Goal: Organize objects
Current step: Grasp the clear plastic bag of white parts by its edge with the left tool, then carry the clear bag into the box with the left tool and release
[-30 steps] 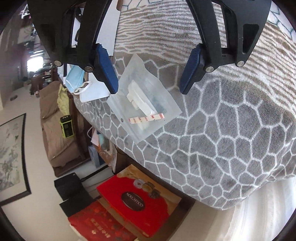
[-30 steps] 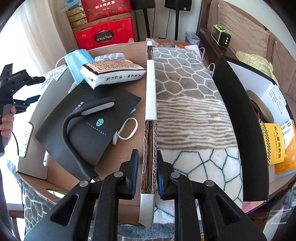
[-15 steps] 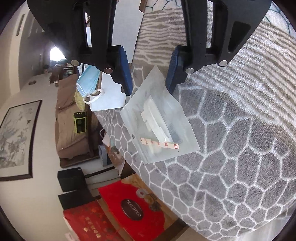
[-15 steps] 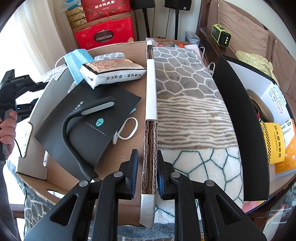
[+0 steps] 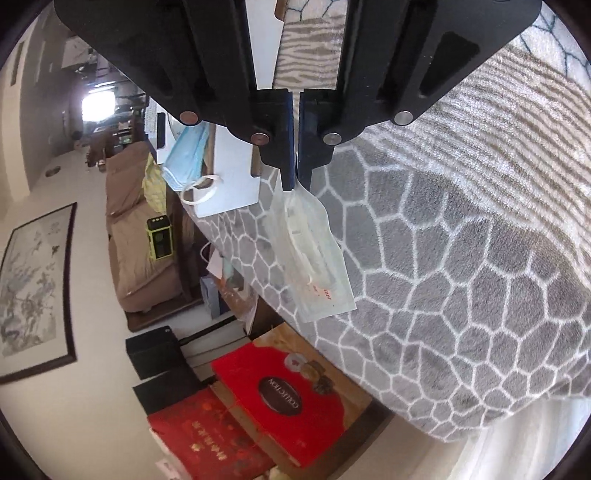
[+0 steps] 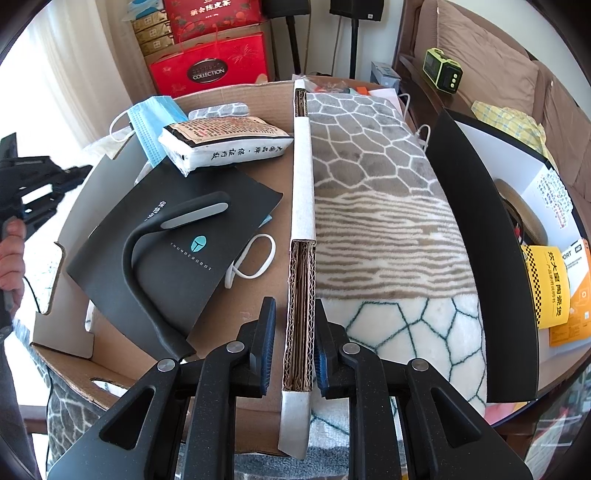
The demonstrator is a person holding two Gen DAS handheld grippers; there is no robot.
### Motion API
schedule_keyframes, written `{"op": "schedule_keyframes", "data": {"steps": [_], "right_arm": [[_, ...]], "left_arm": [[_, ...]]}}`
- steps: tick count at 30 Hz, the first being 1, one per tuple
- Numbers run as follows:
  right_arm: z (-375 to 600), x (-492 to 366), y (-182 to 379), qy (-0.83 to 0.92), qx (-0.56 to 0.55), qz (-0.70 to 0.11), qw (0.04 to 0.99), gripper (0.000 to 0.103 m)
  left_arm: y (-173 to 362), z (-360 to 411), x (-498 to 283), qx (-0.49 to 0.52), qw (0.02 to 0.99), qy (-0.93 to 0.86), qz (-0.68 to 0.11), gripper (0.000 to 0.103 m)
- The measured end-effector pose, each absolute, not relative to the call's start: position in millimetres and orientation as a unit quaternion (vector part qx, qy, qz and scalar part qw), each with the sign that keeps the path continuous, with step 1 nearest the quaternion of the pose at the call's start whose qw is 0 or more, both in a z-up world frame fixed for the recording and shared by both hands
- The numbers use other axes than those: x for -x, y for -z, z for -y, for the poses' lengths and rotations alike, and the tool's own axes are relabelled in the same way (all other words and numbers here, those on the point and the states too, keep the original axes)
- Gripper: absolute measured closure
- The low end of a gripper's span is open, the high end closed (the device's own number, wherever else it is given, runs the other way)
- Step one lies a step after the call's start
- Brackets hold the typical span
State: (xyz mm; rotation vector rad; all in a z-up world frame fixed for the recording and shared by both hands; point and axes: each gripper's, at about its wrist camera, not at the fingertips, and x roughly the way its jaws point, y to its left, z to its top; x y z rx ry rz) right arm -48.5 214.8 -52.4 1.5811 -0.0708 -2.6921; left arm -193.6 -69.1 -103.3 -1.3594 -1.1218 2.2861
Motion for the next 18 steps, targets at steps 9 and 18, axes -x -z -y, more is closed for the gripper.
{"op": "schedule_keyframes", "data": {"steps": [9, 18], "right_arm": [[-213.1, 47.9, 53.0, 0.863, -0.505, 0.024, 0.010, 0.084], [-211.9, 48.6, 51.8, 0.863, -0.505, 0.022, 0.009, 0.084]], "left_arm": [[70.2, 88.3, 166.5, 0.429, 0.156, -0.793, 0.402, 0.102], [47.2, 90.7, 148.1, 0.418, 0.180, -0.799, 0.394, 0.102]]}}
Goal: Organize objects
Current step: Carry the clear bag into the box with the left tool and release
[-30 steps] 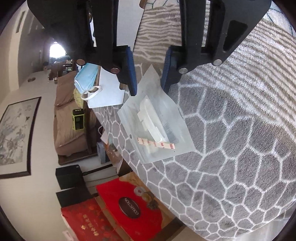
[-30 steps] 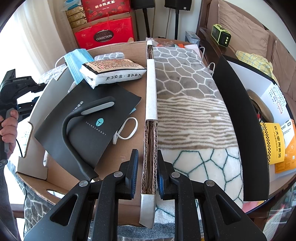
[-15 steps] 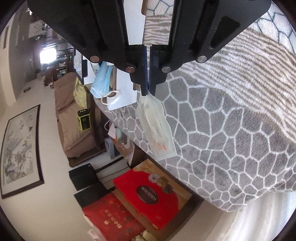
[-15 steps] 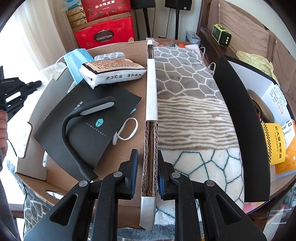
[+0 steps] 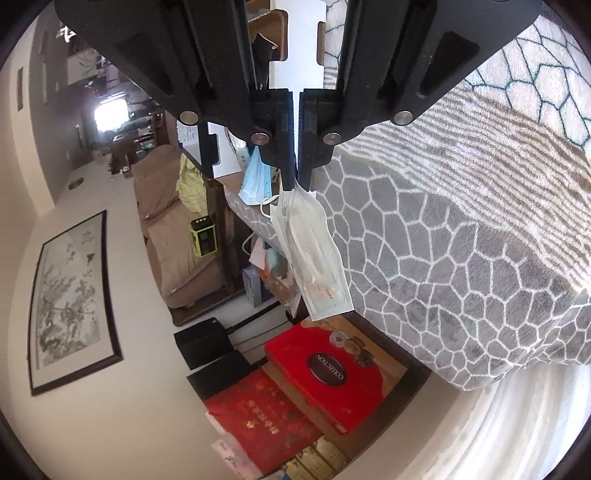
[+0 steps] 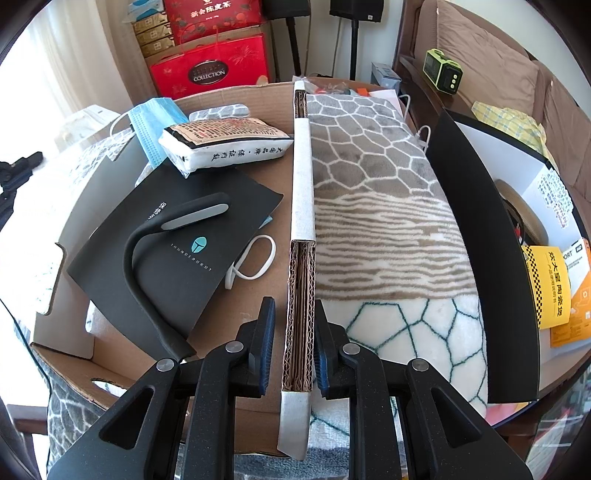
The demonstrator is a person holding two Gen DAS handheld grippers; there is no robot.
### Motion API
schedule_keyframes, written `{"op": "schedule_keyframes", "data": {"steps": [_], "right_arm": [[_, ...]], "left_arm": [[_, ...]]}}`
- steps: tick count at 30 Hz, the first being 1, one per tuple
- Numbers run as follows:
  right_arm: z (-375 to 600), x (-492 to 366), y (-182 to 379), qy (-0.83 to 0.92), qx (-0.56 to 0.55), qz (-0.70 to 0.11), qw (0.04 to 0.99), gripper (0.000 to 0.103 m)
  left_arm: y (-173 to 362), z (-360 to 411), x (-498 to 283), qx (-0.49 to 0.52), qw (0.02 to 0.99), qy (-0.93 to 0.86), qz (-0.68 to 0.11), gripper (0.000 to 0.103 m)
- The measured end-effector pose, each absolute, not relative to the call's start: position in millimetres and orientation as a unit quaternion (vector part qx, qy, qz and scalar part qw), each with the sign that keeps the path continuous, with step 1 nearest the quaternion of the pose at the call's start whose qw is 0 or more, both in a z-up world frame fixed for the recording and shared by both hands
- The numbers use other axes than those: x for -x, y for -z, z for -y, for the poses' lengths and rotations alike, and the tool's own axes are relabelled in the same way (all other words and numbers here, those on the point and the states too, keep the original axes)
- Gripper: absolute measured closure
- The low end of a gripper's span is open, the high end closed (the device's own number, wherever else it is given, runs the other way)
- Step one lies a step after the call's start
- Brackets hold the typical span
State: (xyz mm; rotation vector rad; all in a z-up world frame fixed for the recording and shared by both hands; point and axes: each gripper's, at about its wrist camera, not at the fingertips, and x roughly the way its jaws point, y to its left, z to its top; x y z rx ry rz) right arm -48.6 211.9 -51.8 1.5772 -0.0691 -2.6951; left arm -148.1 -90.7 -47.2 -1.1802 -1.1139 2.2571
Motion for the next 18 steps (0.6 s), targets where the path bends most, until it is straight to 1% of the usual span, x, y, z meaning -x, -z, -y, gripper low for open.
{"op": "schedule_keyframes", "data": {"steps": [10, 13, 18], "right_arm": [[-211.3, 49.3, 51.0, 0.863, -0.505, 0.020, 0.008, 0.085], [-211.2, 49.3, 51.0, 0.863, -0.505, 0.020, 0.008, 0.085], [-211.1, 50.8, 51.1, 0.862, -0.506, 0.018, 0.006, 0.085]], "left_arm": [[17.3, 66.5, 128.6, 0.409, 0.228, -0.804, 0.367, 0.102], [4.9, 59.9, 121.1, 0.399, 0.252, -0.801, 0.368, 0.102], [-2.2, 27.0, 112.1, 0.422, 0.308, -0.785, 0.334, 0.102]]}}
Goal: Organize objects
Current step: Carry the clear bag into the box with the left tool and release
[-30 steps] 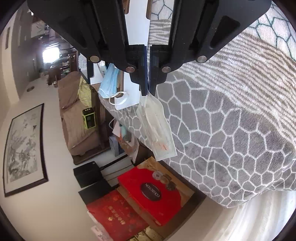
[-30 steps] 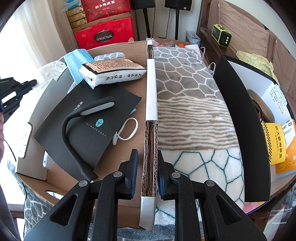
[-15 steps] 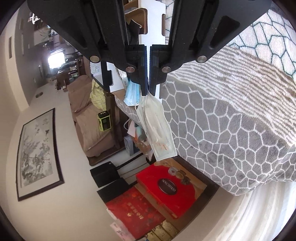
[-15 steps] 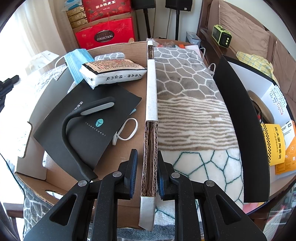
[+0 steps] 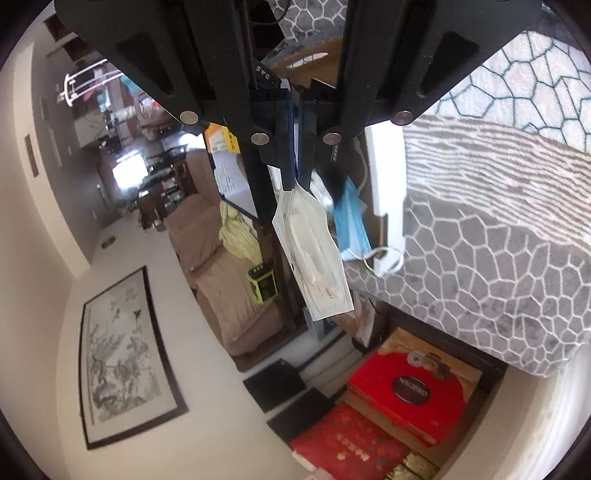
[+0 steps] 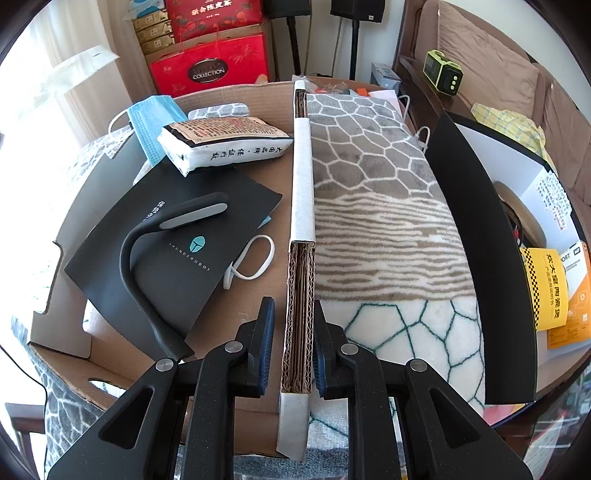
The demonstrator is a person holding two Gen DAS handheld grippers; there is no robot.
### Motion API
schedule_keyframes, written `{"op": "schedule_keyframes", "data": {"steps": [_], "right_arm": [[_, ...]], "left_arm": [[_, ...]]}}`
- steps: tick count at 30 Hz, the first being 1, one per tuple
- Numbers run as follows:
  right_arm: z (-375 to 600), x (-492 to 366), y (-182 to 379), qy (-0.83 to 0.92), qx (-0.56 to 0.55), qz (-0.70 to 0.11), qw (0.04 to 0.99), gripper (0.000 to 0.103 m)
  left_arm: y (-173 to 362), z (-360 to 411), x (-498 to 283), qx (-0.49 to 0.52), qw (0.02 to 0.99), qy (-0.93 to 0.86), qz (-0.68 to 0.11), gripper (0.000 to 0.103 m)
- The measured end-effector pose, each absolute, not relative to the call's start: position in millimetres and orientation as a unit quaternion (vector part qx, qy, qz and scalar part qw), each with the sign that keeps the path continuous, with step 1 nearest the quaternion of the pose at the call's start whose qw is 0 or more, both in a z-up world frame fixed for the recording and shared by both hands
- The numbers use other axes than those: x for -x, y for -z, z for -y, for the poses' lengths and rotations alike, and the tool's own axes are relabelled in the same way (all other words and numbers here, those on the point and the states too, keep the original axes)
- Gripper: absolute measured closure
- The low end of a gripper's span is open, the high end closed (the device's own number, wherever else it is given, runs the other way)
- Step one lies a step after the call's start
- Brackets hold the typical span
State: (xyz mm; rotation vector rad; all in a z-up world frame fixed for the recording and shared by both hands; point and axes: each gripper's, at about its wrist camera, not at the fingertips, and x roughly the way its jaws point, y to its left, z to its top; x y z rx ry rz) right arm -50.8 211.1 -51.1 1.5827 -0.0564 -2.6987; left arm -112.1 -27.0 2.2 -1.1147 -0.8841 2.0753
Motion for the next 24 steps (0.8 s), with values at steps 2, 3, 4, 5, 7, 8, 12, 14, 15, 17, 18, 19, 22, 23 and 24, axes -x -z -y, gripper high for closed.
{"op": "schedule_keyframes", "data": {"steps": [2, 3, 4, 5, 7, 8, 12, 14, 15, 17, 18, 19, 22, 23, 24], "right_arm": [[-211.3, 51.3, 51.3, 0.862, -0.506, 0.017, 0.005, 0.085], [-211.3, 51.5, 51.3, 0.862, -0.506, 0.017, 0.005, 0.085], [-211.3, 51.5, 51.3, 0.862, -0.506, 0.017, 0.005, 0.085], [-211.2, 51.5, 51.4, 0.862, -0.506, 0.017, 0.006, 0.085], [-211.0, 51.6, 51.3, 0.862, -0.506, 0.018, 0.005, 0.085], [-211.1, 51.6, 51.3, 0.862, -0.506, 0.017, 0.005, 0.085], [-210.8, 51.6, 51.3, 0.862, -0.506, 0.017, 0.005, 0.085], [-210.8, 51.6, 51.3, 0.862, -0.506, 0.017, 0.005, 0.085], [-210.8, 51.6, 51.3, 0.862, -0.506, 0.018, 0.005, 0.085], [-211.5, 51.7, 52.1, 0.862, -0.506, 0.019, 0.006, 0.085], [-211.8, 51.6, 52.4, 0.863, -0.506, 0.020, 0.006, 0.085], [-212.0, 51.6, 52.6, 0.863, -0.505, 0.021, 0.007, 0.085], [-211.5, 51.6, 53.0, 0.862, -0.506, 0.019, 0.007, 0.085], [-211.4, 51.7, 53.1, 0.862, -0.506, 0.019, 0.008, 0.085], [-211.5, 51.8, 53.1, 0.862, -0.506, 0.018, 0.008, 0.085]], "left_arm": [[2.3, 11.5, 109.0, 0.439, 0.326, -0.774, 0.321, 0.102], [5.7, 2.6, 105.6, 0.448, 0.332, -0.770, 0.309, 0.102], [7.7, -3.5, 103.4, 0.455, 0.335, -0.768, 0.302, 0.102], [10.1, -9.1, 101.0, 0.459, 0.337, -0.767, 0.296, 0.102], [13.0, -16.6, 99.2, 0.466, 0.337, -0.765, 0.289, 0.102], [13.2, -17.5, 99.4, 0.466, 0.336, -0.766, 0.289, 0.102], [14.4, -12.5, 110.3, 0.469, 0.327, -0.763, 0.303, 0.102], [19.6, -16.5, 116.5, 0.483, 0.334, -0.749, 0.307, 0.102], [23.5, -20.5, 117.9, 0.492, 0.336, -0.743, 0.305, 0.102], [30.3, -29.4, 118.1, 0.508, 0.342, -0.733, 0.295, 0.102], [34.4, -34.1, 116.9, 0.517, 0.347, -0.726, 0.290, 0.102], [37.4, -37.6, 115.8, 0.525, 0.351, -0.721, 0.285, 0.102], [46.3, -45.3, 107.3, 0.547, 0.360, -0.707, 0.268, 0.102], [48.8, -46.8, 104.6, 0.553, 0.362, -0.703, 0.264, 0.102], [51.5, -47.9, 101.8, 0.560, 0.362, -0.700, 0.257, 0.102]]}}
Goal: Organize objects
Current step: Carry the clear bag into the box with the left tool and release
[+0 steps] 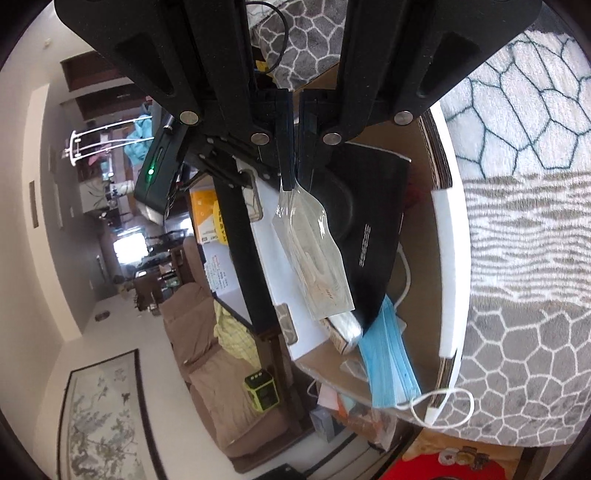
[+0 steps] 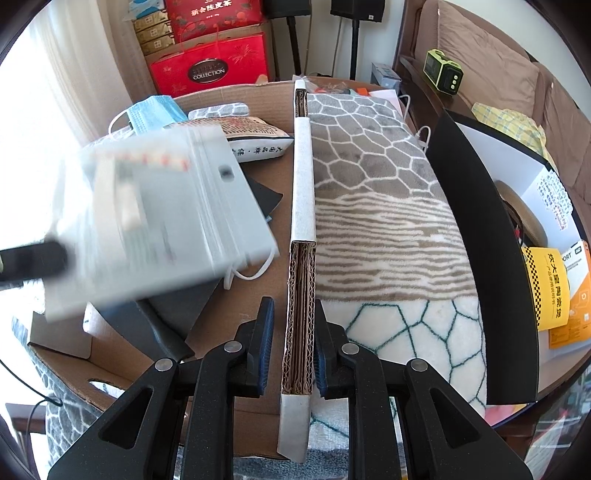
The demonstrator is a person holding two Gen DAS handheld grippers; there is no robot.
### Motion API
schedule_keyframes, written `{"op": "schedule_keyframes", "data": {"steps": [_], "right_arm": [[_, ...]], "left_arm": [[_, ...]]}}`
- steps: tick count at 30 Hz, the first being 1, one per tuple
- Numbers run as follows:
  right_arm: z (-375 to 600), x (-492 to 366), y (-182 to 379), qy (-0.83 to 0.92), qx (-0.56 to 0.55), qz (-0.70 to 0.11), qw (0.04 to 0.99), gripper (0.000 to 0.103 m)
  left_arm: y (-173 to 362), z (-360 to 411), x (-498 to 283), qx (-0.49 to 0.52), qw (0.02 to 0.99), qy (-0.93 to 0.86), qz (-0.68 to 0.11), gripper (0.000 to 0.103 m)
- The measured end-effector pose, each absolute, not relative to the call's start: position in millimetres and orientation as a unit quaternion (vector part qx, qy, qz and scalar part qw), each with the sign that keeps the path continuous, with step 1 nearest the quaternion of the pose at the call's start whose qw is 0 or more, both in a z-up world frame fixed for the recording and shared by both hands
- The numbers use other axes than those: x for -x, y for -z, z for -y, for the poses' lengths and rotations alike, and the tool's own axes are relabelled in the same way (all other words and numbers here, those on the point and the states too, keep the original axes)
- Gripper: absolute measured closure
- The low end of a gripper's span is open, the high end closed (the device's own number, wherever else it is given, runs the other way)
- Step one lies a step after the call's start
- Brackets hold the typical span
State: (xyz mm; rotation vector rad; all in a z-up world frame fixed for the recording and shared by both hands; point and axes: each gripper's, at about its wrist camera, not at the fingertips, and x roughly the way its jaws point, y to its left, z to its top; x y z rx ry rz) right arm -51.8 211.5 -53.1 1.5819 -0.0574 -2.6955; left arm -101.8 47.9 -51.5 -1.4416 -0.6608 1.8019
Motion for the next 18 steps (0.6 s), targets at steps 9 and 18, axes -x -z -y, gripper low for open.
{"op": "schedule_keyframes", "data": {"steps": [9, 18], "right_arm": [[-209.8, 49.4, 53.0, 0.862, -0.506, 0.021, 0.008, 0.084], [-210.7, 49.7, 52.3, 0.862, -0.506, 0.024, 0.010, 0.083]], "left_arm": [[49.5, -47.6, 87.4, 0.584, 0.365, -0.695, 0.204, 0.102], [25.3, -28.6, 72.8, 0.578, 0.359, -0.713, 0.170, 0.070]]}}
